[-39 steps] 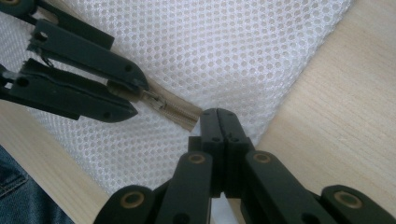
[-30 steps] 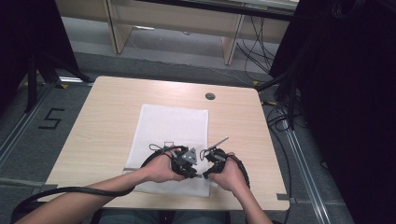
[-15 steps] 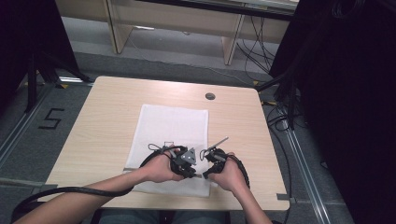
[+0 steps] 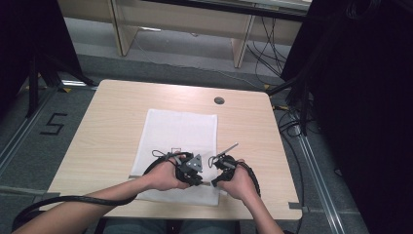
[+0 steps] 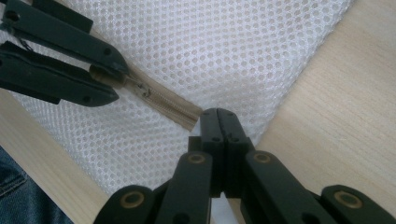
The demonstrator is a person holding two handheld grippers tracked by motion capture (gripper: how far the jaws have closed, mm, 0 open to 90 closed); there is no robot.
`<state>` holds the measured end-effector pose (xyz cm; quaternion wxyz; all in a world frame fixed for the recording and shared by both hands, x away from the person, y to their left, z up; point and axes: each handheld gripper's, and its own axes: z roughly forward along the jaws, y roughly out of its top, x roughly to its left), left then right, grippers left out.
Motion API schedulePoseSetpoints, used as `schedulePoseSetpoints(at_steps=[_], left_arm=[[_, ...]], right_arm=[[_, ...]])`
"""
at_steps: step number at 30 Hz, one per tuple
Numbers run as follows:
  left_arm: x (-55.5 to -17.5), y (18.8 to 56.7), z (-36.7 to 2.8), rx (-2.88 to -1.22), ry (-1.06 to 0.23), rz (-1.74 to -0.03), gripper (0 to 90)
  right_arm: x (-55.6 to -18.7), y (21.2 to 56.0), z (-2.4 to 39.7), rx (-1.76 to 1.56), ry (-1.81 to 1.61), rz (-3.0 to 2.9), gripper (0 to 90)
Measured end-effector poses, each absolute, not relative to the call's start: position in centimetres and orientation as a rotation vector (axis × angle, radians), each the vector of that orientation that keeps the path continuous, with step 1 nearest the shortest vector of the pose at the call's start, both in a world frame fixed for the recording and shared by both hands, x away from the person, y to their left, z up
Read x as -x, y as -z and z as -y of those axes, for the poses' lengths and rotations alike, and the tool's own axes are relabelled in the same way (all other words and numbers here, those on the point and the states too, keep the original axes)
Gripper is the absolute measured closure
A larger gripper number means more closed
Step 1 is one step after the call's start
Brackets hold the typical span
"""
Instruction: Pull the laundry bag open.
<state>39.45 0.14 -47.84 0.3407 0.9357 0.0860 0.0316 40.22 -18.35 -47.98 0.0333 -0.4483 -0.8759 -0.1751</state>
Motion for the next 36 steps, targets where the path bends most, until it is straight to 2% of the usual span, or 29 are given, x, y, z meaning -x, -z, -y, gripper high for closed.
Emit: schedulePoseSetpoints(at_steps=[36], left_arm=[[-39.4,47.7,-1.8,-2.415,-0.074,-0.256,82.0]], right_arm=[[-40.2,48.2,18.4,1.366,0.553,2.720,90.0]])
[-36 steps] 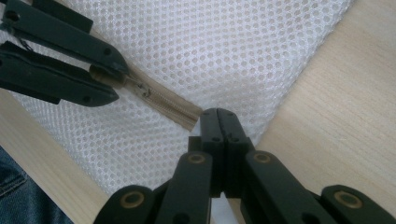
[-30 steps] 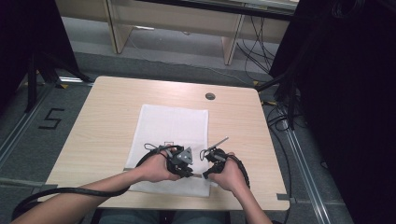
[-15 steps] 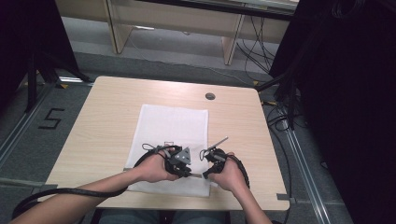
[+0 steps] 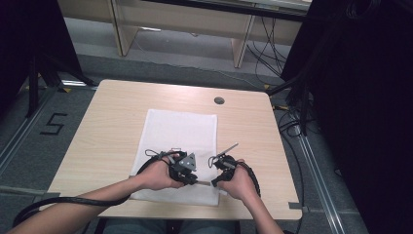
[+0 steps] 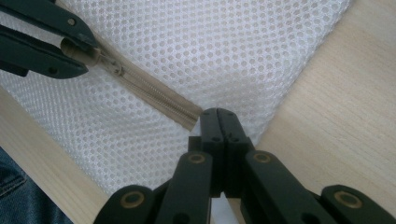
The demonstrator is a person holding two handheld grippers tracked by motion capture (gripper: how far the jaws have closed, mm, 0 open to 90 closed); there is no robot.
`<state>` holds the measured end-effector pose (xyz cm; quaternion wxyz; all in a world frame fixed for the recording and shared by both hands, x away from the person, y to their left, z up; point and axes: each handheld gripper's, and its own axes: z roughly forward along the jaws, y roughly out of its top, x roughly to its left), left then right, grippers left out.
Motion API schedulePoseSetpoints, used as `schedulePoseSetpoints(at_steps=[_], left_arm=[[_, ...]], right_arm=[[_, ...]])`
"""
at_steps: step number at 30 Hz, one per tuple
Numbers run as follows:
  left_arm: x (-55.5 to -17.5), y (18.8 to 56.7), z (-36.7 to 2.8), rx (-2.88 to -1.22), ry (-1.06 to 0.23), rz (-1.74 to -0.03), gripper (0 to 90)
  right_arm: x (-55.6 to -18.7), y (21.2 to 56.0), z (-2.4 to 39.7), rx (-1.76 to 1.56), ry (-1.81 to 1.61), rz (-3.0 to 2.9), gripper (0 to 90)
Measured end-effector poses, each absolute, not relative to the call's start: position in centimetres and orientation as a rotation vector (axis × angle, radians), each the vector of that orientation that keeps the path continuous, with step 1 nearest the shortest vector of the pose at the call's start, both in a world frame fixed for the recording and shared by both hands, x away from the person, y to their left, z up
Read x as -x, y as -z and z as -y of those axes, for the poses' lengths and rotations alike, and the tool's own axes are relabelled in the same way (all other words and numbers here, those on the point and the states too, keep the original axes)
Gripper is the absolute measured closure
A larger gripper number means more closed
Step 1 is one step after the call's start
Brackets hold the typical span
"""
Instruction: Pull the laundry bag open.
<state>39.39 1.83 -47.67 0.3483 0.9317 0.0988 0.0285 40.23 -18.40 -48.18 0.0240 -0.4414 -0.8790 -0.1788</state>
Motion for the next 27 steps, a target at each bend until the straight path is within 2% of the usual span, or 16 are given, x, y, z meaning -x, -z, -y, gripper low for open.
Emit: schedulePoseSetpoints(at_steps=[27], left_arm=[[-39.24,47.30,-2.77,-2.422,-0.095,-0.246,82.0]], right_arm=[[-40.20,48.06,18.30,1.377,0.540,2.707,90.0]])
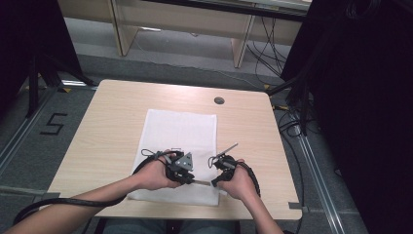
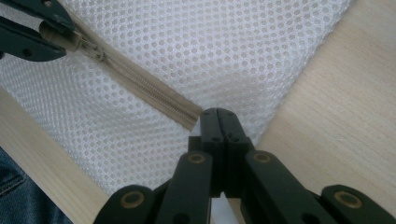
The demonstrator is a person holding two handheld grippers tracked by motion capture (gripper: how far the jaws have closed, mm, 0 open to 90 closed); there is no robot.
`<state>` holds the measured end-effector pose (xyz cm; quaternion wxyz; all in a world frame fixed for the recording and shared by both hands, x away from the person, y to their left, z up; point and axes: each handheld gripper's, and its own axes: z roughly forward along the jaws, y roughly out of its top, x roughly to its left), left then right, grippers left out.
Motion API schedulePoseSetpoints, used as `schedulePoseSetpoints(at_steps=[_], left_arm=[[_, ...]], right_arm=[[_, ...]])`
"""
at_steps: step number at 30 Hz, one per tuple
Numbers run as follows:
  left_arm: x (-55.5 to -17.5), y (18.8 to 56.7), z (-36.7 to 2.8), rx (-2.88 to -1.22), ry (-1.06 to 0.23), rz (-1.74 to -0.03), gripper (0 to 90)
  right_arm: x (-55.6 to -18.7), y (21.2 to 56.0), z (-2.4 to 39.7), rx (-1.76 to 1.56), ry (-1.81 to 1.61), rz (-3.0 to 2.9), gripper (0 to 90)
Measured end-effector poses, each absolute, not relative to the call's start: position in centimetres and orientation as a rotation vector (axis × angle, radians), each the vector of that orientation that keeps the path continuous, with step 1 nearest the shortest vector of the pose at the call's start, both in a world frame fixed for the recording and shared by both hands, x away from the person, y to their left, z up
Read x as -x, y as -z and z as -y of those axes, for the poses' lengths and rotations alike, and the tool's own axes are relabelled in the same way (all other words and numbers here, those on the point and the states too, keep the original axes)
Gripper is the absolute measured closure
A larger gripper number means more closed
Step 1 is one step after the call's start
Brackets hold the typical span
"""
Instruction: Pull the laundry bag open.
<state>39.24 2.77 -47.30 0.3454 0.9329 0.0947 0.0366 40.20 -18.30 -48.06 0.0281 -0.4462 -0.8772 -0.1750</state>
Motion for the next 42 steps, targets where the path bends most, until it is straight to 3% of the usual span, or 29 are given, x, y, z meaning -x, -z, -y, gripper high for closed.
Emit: schedulePoseSetpoints(at_steps=[42], left_arm=[[-39.0,47.5,-4.5,-2.428,-0.104,-0.246,82.0]], right_arm=[[-40.3,48.0,18.3,1.362,0.530,2.705,90.0]])
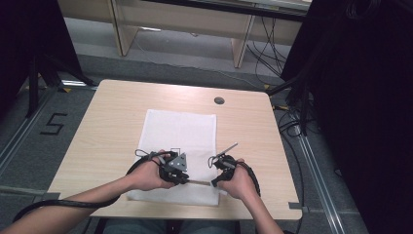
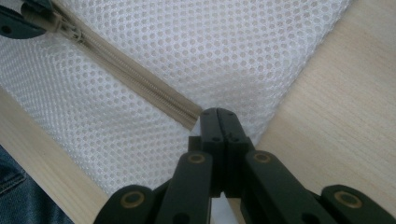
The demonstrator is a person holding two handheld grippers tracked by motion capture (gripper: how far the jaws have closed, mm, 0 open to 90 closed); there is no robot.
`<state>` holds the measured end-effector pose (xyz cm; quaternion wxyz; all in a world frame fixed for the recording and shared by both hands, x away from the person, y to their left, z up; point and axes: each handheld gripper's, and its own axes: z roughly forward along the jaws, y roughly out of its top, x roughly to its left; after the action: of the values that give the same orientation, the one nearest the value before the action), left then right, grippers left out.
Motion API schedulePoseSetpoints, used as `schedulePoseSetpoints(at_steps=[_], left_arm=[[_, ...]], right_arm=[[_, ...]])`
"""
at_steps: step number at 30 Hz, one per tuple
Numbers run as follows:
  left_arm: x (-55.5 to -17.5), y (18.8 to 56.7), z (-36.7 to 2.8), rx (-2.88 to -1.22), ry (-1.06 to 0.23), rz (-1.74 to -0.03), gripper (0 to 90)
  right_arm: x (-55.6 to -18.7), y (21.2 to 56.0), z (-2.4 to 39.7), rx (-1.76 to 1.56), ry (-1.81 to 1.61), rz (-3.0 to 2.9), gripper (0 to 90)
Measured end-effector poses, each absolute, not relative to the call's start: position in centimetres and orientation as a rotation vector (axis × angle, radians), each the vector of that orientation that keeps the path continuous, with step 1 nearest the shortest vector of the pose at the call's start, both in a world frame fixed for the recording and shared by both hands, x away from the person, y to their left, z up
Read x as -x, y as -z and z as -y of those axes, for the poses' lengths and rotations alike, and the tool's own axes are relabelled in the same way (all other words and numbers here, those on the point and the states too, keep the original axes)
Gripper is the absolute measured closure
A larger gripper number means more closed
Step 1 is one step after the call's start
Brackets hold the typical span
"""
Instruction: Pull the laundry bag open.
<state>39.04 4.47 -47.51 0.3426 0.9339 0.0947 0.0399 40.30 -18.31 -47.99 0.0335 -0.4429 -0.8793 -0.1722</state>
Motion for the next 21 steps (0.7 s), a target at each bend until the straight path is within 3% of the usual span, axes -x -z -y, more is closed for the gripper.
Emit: schedulePoseSetpoints(at_steps=[21], left_arm=[[-38.9,47.5,-6.2,-2.411,-0.104,-0.277,82.0]], right_arm=[[-40.2,47.9,18.2,1.393,0.520,2.681,90.0]])
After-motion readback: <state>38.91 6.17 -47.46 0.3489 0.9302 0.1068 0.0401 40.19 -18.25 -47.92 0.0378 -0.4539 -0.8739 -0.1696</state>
